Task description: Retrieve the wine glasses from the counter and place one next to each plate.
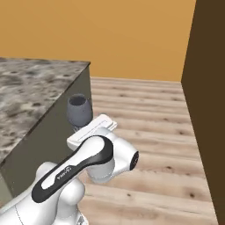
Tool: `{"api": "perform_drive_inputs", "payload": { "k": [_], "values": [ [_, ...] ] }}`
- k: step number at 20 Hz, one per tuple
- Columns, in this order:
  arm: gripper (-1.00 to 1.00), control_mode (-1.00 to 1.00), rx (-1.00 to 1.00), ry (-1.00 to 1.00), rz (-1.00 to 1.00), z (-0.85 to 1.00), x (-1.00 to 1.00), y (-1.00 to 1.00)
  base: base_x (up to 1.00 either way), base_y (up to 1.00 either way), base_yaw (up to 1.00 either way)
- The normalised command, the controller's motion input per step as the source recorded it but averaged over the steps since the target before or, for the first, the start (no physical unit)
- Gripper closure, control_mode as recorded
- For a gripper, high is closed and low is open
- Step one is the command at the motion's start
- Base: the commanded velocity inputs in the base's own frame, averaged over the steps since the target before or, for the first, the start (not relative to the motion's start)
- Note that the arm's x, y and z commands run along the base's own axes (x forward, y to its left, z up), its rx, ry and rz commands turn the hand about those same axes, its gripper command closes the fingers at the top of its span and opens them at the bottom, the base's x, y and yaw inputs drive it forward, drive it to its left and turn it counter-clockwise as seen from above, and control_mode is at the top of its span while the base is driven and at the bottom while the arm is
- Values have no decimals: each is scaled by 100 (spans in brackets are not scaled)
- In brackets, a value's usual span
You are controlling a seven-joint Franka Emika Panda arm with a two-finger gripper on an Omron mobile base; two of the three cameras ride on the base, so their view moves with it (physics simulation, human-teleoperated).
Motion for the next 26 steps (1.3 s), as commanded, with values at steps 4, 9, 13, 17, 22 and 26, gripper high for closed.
{"api": "perform_drive_inputs", "payload": {
  "k": [4, 9, 13, 17, 22, 26],
  "values": [
    [100, 100, 0, 0, 0, 0, 0, 0, 100, -79, 8],
    [100, 100, 0, 0, 0, 0, 0, 0, 100, -43, 8],
    [100, 100, 0, 0, 0, 0, 0, 0, 100, -28, 10],
    [100, 100, 0, 0, 0, 0, 0, 0, 100, -1, 26],
    [100, 100, 0, 0, 0, 0, 0, 0, 100, -2, 17],
    [100, 100, 0, 0, 0, 0, 0, 0, 100, -14, 20]
  ]
}}
